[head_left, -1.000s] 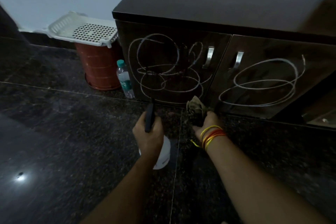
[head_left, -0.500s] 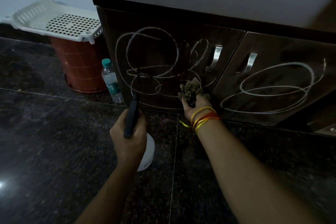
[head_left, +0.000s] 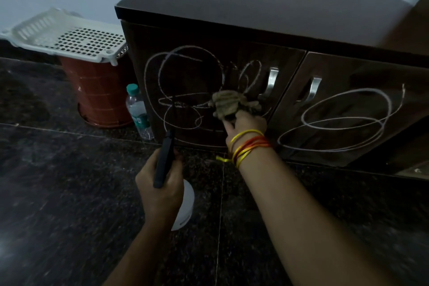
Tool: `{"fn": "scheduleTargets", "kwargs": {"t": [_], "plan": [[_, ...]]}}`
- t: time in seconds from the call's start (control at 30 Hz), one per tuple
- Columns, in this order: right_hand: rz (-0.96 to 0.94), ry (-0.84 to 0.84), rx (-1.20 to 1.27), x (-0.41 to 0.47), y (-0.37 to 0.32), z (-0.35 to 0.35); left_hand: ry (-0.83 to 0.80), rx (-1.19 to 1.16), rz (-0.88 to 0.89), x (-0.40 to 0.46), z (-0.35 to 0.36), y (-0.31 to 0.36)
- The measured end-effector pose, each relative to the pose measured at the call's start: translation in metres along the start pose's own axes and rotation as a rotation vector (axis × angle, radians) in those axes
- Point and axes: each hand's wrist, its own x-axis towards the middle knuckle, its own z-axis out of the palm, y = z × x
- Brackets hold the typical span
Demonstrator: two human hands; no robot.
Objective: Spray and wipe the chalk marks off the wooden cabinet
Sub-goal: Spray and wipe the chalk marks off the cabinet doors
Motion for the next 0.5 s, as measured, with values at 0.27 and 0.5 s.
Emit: {"fn": "scheduleTargets", "kwargs": {"t": [0.27, 0.5], "plan": [[-0.045, -0.064, -0.013, -0.02, -0.011, 0.022, -0.022, -0.042, 0.024, 0.008, 0.003, 0.014], [0.149, -0.1, -0.166, -0.013, -0.016, 0.013, -0.009, -0.07, 0.094, 0.027, 0.0, 0.027]]}}
